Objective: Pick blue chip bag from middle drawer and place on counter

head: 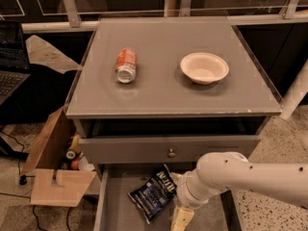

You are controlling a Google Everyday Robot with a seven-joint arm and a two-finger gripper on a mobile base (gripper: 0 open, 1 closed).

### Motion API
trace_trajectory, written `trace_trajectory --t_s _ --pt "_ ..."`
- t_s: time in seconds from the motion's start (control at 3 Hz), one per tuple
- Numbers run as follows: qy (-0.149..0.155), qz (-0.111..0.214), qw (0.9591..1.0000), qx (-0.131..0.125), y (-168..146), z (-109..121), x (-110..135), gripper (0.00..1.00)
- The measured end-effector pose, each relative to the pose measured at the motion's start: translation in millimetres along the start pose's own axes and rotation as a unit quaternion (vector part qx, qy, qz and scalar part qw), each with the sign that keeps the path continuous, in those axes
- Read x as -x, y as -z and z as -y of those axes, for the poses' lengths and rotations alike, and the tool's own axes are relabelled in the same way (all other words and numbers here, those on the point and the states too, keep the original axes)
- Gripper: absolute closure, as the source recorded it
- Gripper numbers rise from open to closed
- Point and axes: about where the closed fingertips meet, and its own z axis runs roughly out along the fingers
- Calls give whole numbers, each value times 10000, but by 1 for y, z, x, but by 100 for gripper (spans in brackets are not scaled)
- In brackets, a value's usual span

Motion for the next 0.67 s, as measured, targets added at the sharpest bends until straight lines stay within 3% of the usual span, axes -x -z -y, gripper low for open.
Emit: trace_trajectory --t_s 0.33,0.67 --pt "165 118 9993 322 -24 2 4 0" --pt "345 326 9960 751 -80 14 11 0"
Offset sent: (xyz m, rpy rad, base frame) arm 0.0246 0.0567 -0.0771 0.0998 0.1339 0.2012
